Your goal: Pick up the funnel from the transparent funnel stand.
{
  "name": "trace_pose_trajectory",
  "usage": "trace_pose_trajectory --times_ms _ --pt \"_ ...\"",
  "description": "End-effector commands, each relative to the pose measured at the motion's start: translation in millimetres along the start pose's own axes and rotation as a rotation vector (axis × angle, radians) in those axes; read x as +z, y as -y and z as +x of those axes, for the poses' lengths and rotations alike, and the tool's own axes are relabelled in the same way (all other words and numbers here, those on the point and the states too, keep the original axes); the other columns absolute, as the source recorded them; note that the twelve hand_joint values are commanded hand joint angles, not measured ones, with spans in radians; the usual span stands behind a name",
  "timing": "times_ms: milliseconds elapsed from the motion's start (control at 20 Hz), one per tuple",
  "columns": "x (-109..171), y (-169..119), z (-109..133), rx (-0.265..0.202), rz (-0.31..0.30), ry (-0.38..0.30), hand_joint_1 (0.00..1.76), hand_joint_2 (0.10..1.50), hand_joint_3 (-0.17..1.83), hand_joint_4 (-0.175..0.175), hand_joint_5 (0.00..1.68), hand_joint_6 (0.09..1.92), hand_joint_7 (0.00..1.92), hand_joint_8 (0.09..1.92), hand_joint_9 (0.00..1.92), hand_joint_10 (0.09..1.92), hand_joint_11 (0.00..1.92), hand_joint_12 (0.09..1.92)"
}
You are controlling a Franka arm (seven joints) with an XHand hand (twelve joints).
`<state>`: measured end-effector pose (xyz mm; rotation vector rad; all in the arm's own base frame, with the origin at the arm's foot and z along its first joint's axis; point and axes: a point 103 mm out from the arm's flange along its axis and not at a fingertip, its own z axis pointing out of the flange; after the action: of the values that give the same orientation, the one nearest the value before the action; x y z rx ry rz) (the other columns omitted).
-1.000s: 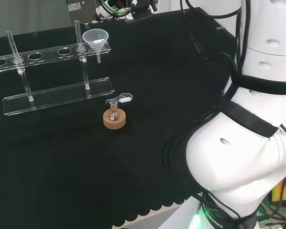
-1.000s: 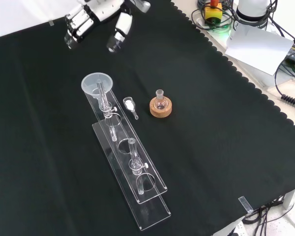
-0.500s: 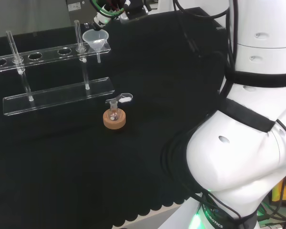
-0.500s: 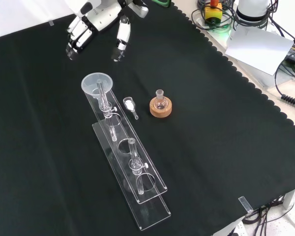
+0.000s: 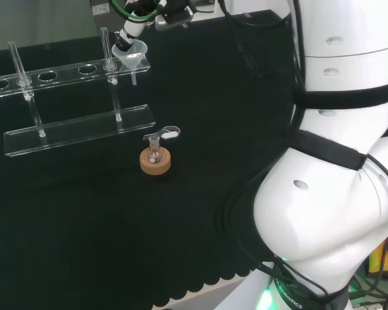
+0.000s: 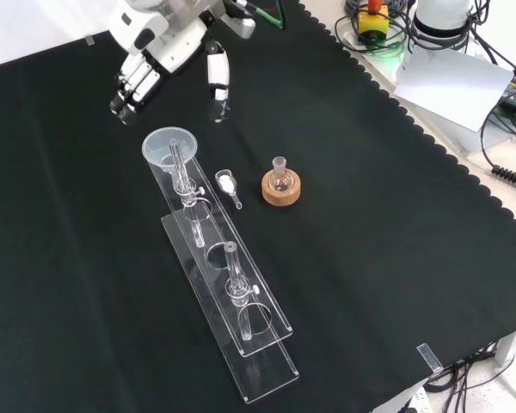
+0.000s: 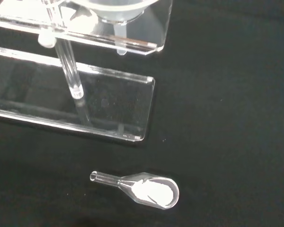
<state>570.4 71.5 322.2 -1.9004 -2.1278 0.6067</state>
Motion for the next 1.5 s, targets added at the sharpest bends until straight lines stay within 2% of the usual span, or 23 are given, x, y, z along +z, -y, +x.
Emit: trace_pose_trajectory --times_ms 50,150,450,700,1250,1500 --pt "5.4 1.2 12.3 -0.028 0.026 0.043 0.52 0.76 0.12 0.035 0.0 0.09 0.01 0.09 0.01 0.9 0.32 1.55" --pt "6.2 -0.1 15.4 -0.03 0.039 0.058 0.54 0.77 0.13 0.032 0.01 0.09 0.01 0.09 0.01 0.91 0.33 1.55" --pt "8.2 -5.5 21.8 -0.034 0.025 0.093 0.64 0.77 0.15 0.026 0.04 0.09 0.01 0.15 0.03 0.91 0.34 1.54" --pt "12.9 -13.2 22.0 -0.037 0.035 0.095 0.62 0.75 0.19 0.021 0.06 0.09 0.0 0.26 0.06 0.9 0.36 1.53" --pt "15.3 -21.9 17.4 -0.043 0.034 0.09 0.58 0.75 0.2 0.018 0.07 0.09 0.0 0.28 0.07 0.9 0.36 1.52" --pt "16.9 -25.8 18.1 -0.032 0.051 0.097 0.57 0.75 0.2 0.016 0.06 0.09 0.0 0.28 0.07 0.9 0.36 1.52"
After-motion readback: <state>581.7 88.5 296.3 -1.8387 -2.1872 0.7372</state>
